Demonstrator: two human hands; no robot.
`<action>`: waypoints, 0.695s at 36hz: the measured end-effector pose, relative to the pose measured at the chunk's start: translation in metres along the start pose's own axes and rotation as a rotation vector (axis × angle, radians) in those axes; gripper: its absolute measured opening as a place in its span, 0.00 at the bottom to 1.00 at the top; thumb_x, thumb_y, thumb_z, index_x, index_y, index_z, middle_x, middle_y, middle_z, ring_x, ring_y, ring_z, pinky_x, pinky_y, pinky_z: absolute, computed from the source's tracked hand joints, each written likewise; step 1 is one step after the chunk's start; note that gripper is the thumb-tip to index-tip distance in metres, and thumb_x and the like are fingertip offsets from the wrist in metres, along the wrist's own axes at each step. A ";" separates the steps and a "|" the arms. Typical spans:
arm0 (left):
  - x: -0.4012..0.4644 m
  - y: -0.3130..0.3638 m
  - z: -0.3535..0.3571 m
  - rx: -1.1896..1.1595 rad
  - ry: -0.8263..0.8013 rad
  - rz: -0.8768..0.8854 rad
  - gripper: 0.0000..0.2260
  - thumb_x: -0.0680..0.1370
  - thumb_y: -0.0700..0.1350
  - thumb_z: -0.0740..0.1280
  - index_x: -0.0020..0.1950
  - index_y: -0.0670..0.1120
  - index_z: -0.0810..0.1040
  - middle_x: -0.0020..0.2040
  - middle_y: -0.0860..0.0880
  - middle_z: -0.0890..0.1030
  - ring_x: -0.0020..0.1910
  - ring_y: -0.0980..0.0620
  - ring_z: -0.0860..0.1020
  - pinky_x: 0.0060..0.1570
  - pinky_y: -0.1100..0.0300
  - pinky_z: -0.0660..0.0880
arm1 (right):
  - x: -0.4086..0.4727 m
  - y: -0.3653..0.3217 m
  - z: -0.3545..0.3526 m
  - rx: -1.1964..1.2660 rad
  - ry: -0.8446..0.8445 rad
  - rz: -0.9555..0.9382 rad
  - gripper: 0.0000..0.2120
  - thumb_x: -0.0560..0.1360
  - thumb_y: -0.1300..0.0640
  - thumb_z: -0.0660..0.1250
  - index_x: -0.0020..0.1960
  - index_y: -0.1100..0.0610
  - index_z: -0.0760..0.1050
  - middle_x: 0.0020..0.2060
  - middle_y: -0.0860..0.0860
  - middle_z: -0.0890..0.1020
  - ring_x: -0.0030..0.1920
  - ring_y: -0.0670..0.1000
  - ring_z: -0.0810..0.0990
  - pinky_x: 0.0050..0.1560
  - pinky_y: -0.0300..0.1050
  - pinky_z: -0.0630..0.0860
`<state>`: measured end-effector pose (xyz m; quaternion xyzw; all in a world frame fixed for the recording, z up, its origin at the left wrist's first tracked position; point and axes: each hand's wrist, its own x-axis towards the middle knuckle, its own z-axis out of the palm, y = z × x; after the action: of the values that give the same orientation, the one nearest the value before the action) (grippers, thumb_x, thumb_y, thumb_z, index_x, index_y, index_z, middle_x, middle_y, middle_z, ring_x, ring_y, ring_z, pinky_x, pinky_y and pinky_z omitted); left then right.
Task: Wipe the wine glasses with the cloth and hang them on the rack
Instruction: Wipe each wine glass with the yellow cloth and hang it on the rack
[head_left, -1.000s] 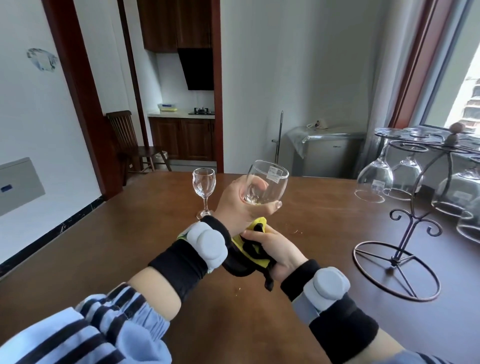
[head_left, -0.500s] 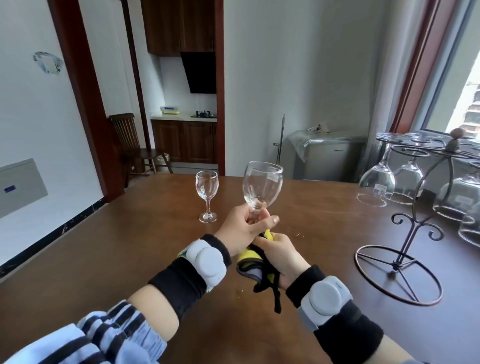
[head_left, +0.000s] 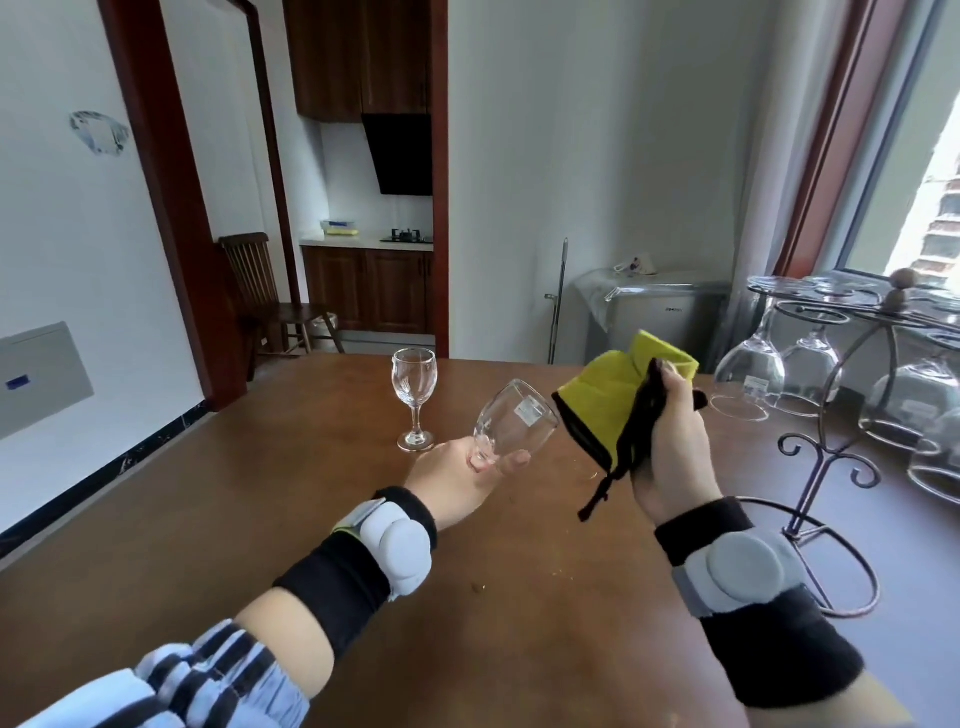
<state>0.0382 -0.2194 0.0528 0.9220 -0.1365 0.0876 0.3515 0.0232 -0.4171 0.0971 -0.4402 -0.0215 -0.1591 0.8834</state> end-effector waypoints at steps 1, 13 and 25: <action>0.000 0.001 0.001 0.048 0.007 0.003 0.35 0.59 0.82 0.45 0.33 0.50 0.64 0.29 0.53 0.69 0.33 0.49 0.70 0.39 0.54 0.68 | -0.002 -0.001 0.007 -0.077 0.001 -0.038 0.19 0.82 0.49 0.58 0.66 0.60 0.73 0.58 0.59 0.82 0.57 0.58 0.82 0.50 0.51 0.82; -0.010 0.010 -0.008 0.139 0.085 0.111 0.23 0.60 0.75 0.43 0.35 0.58 0.61 0.32 0.57 0.68 0.44 0.48 0.68 0.44 0.56 0.57 | -0.033 0.051 0.016 -0.982 -0.241 -0.639 0.23 0.76 0.44 0.60 0.63 0.56 0.77 0.54 0.45 0.79 0.57 0.49 0.77 0.60 0.47 0.71; -0.004 -0.015 -0.032 0.453 -0.020 0.129 0.17 0.71 0.64 0.66 0.47 0.53 0.67 0.44 0.56 0.71 0.50 0.49 0.64 0.53 0.52 0.60 | -0.029 0.035 0.004 -1.327 -0.735 -0.293 0.22 0.66 0.41 0.76 0.35 0.55 0.69 0.33 0.48 0.73 0.53 0.50 0.69 0.59 0.37 0.61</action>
<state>0.0372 -0.1869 0.0660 0.9675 -0.1755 0.1293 0.1281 0.0063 -0.3866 0.0679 -0.8949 -0.2715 -0.0979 0.3405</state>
